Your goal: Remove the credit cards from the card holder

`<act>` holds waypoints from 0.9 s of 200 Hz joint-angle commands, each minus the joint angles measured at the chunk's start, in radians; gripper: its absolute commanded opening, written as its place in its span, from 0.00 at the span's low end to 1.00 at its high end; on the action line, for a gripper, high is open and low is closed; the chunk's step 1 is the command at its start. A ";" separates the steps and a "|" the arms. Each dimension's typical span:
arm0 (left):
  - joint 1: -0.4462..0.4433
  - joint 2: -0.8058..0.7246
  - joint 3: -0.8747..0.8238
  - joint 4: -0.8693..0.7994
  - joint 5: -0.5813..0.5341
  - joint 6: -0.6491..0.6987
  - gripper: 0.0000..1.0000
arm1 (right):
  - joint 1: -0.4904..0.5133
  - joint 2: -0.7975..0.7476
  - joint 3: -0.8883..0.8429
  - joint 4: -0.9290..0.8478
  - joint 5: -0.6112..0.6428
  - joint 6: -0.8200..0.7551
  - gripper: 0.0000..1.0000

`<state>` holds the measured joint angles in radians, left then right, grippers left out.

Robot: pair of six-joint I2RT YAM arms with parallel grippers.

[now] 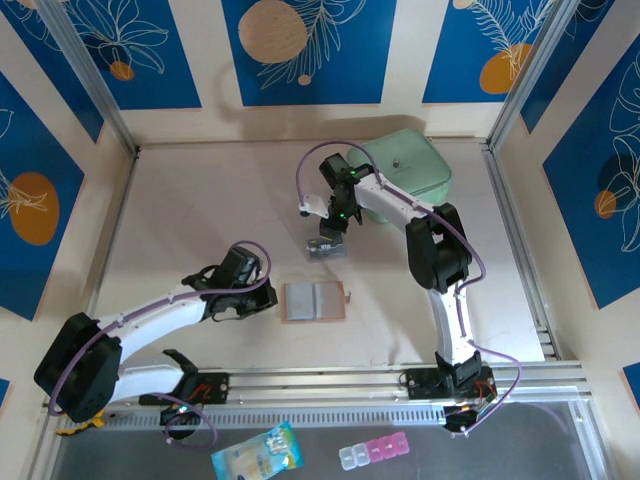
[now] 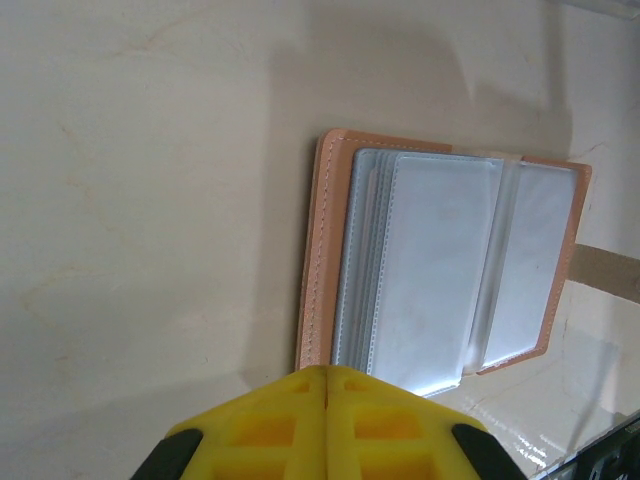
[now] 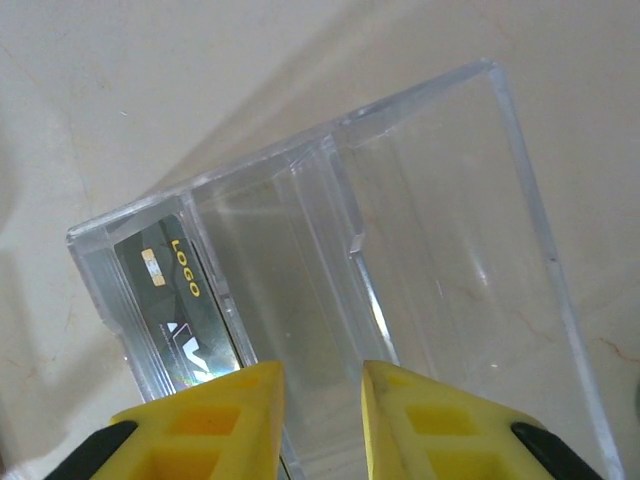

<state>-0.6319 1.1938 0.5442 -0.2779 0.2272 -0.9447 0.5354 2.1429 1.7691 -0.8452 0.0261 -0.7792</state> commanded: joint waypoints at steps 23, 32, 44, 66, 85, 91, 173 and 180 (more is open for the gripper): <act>0.012 0.021 0.016 -0.004 0.026 0.000 0.08 | 0.001 -0.095 -0.032 0.044 -0.008 0.088 0.28; 0.012 0.028 0.016 0.004 0.030 0.000 0.08 | 0.002 -0.114 -0.041 0.047 -0.020 0.125 0.28; 0.012 0.038 0.018 0.017 0.035 0.000 0.08 | 0.004 -0.143 -0.064 0.056 -0.031 0.182 0.28; 0.010 0.068 0.026 0.043 0.051 0.002 0.08 | 0.013 -0.204 -0.118 0.086 -0.053 0.326 0.27; 0.005 0.098 0.032 0.068 0.067 0.001 0.08 | 0.023 -0.257 -0.172 0.115 -0.087 0.498 0.26; 0.003 0.108 0.034 0.074 0.068 0.002 0.07 | 0.028 -0.277 -0.199 0.129 -0.102 0.552 0.26; -0.027 0.204 0.063 0.118 0.075 0.008 0.04 | 0.104 -0.537 -0.615 0.387 -0.282 1.173 0.25; -0.030 0.209 0.066 0.119 0.074 0.009 0.04 | 0.116 -0.553 -0.640 0.398 -0.279 1.192 0.25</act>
<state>-0.6483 1.3785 0.5816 -0.1745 0.2810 -0.9440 0.6216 1.6634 1.1931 -0.5415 -0.1772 0.2203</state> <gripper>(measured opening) 0.060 0.249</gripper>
